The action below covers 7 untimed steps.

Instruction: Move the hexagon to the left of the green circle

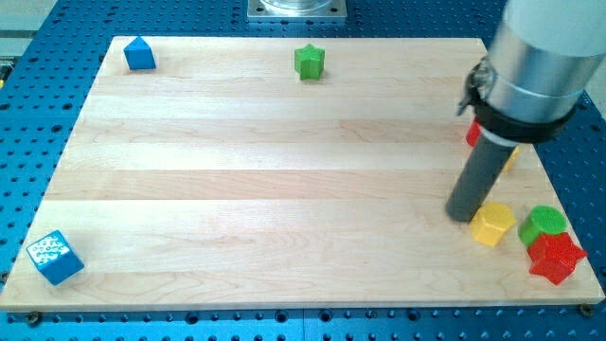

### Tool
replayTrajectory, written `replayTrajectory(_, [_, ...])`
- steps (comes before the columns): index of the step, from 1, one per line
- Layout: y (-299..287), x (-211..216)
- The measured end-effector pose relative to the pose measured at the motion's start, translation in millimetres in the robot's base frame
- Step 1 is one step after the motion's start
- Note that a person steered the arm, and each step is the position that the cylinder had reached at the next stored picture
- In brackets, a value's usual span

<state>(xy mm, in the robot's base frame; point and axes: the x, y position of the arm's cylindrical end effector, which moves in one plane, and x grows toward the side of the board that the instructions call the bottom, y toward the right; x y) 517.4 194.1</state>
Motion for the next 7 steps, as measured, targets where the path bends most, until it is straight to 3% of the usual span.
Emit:
replayTrajectory(3, [-5,-2])
replayTrajectory(5, [-19,54])
replayTrajectory(6, [-16,37])
replayTrajectory(7, [-16,-7])
